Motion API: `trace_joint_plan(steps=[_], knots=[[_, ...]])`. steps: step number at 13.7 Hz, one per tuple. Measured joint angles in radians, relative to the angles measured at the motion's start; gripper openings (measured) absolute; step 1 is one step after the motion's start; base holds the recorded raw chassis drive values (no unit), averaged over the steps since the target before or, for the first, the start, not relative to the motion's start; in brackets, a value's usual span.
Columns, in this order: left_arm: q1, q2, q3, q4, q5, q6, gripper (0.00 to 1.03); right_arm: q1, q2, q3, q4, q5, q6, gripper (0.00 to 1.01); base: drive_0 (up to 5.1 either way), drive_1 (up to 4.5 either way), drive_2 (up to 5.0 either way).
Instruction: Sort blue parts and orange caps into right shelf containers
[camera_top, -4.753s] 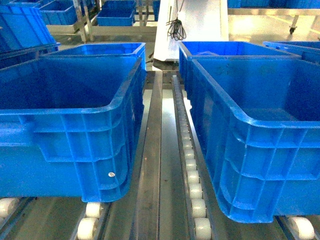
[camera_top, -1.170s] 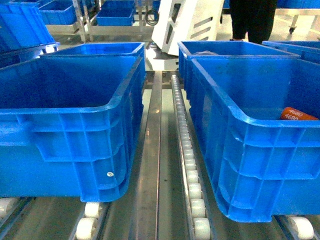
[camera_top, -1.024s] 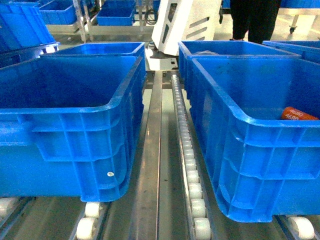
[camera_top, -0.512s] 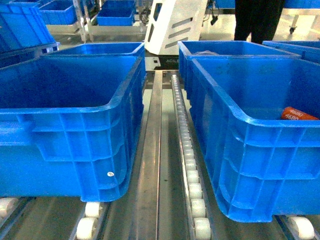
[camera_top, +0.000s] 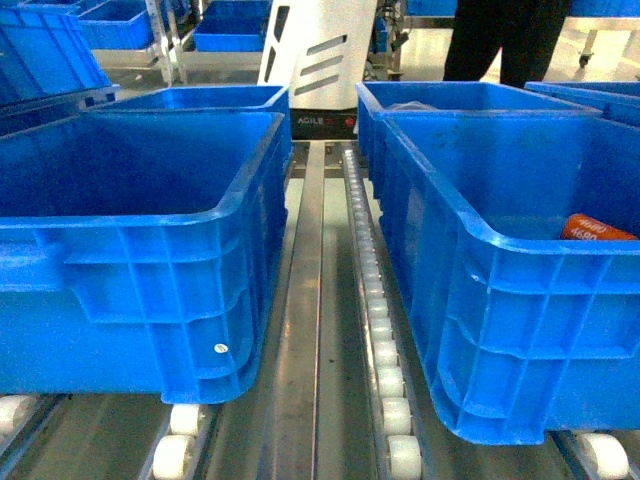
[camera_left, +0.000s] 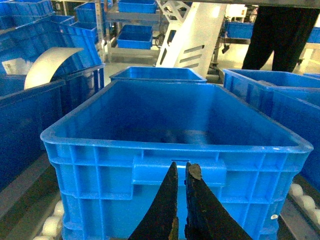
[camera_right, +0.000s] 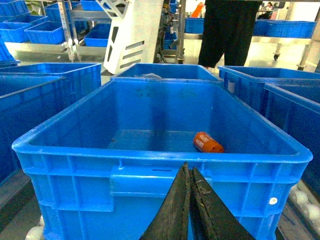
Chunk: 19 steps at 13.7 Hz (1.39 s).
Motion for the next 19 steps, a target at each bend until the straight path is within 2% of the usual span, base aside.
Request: trace_joint_plan(steps=[5,6,7,12,13,14,16,19], knots=[[0.000,-0.104,0.000,-0.101,0.000,0.000,0.02,0.000,-0.110,0.000,-0.107,0.000,0.000,0.03,0.0,0.00,0.0],[0.000,-0.185,0.000,-0.228,-0.001,0.000,0.02,0.000,-0.135,0.000,-0.148,0.000,0.000,0.03,0.0,0.00,0.0],[0.000,-0.264,0.000,-0.286,-0.004,0.000,0.02,0.000,-0.243,0.000,-0.292,-0.001,0.000,0.03,0.0,0.00,0.0],[0.000,-0.263,0.000,-0.280,0.000,0.003,0.02,0.000,-0.283,0.000,-0.293,-0.001,0.002,0.03,0.0,0.00,0.0],[0.000,-0.263,0.000,-0.280,0.000,0.003,0.08,0.000,-0.283,0.000,-0.294,-0.001,0.002,0.10,0.0,0.00,0.0],[0.000,-0.263,0.000,-0.280,0.000,0.003,0.22,0.000,-0.283,0.000,-0.294,-0.001,0.002,0.25,0.0,0.00,0.0],[0.000,-0.263,0.000,-0.280,0.000,0.003,0.44,0.000,-0.283,0.000,-0.294,-0.001,0.002,0.47,0.0,0.00,0.0],[0.000,-0.263,0.000,-0.280,0.000,0.004,0.82,0.000,-0.283,0.000,-0.294,-0.001,0.002,0.86,0.0,0.00,0.0]])
